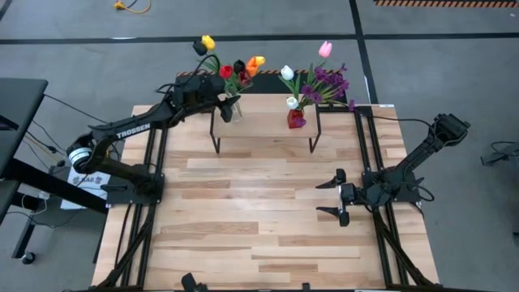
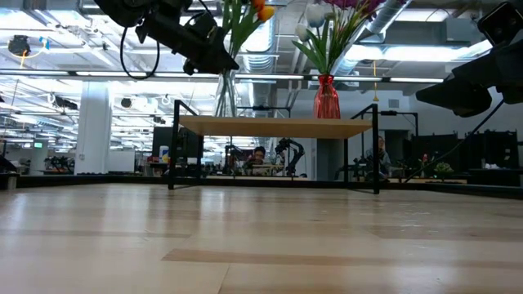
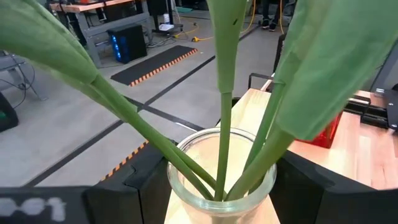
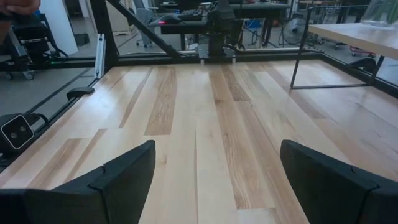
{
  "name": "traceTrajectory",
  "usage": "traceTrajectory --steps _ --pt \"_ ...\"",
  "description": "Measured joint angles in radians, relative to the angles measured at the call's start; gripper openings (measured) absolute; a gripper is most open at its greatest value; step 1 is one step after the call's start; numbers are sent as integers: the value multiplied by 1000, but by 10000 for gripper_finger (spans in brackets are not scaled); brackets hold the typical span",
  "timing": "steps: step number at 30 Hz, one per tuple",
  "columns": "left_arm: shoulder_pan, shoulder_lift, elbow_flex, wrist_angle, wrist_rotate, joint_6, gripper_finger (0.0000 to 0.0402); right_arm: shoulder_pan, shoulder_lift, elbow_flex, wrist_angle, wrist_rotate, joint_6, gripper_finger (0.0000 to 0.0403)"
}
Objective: Pick and place flowers into a vace then onto a shelf
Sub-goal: Put the transparent vase with flowers on the shelf
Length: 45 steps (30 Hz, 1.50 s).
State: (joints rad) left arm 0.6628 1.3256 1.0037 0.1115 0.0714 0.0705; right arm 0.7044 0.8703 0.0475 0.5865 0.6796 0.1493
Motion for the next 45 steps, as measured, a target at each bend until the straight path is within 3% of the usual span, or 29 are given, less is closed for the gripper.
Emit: traceTrajectory --steps 24,37,45 --pt "-39 2 -30 36 -8 20 213 1 0 0 0 -2 3 335" --pt "-40 3 -31 19 -17 40 298 1 0 0 0 -4 9 335" --pt "-42 3 -31 -4 -36 58 314 2 0 0 0 -4 10 335"
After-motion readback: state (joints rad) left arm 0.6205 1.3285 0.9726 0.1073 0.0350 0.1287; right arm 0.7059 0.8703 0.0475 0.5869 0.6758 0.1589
